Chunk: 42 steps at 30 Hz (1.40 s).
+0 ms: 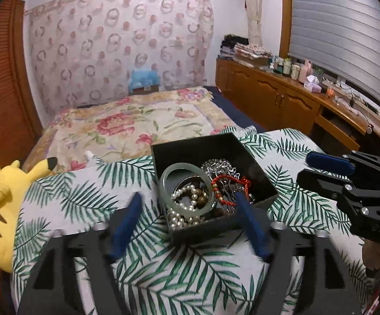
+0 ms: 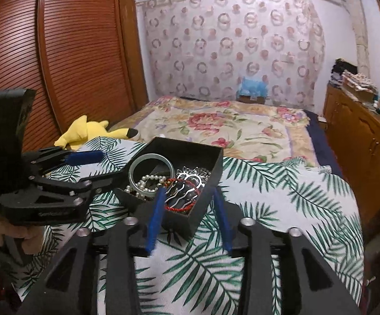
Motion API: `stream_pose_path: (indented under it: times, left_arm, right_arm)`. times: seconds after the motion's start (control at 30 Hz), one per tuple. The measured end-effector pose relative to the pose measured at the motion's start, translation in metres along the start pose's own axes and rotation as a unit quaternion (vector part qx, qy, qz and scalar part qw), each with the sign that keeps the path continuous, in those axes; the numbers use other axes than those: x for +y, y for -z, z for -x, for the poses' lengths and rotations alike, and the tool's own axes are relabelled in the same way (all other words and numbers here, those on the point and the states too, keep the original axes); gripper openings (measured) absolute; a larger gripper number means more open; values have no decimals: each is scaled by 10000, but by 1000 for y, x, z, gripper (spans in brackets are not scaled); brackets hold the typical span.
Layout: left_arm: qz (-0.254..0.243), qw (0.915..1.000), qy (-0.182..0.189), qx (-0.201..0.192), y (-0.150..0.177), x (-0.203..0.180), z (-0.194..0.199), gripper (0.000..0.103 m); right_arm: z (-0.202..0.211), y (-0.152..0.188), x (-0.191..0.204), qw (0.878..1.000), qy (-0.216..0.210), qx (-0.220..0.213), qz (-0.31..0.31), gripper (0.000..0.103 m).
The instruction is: Organize jewelry
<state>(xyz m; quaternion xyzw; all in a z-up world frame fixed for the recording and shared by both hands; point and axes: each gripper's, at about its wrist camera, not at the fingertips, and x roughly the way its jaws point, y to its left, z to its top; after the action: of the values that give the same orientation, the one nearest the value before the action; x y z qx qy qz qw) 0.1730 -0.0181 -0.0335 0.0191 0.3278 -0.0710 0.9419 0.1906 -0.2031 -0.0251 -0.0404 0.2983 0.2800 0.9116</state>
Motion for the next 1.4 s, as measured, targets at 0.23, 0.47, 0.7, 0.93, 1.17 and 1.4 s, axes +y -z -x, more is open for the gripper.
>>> stream_pose_path:
  times: [0.23, 0.47, 0.7, 0.93, 1.17, 1.4]
  left_arm:
    - [89, 9991, -314, -288, 12, -8, 47, 95]
    - [308, 9975, -523, -348, 26, -6, 81, 95]
    - [478, 9955, -668, -479, 35, -1, 100, 95]
    - [473, 9955, -668, -486, 37, 0, 101, 95]
    - [464, 9954, -674, -497, 38, 0, 104, 95]
    - [466, 9954, -667, -496, 39, 0, 105, 95]
  right_arm:
    - [45, 10, 9, 9981, 408, -420, -176, 82]
    - [81, 16, 22, 9945, 639, -788, -251, 101]
    - [85, 19, 26, 9942, 724, -734, -303, 101]
    - [83, 22, 24, 9930, 805, -760, -422, 101]
    - [81, 25, 22, 9923, 882, -755, -430, 101]
    - [81, 26, 21, 9924, 874, -755, -426, 101]
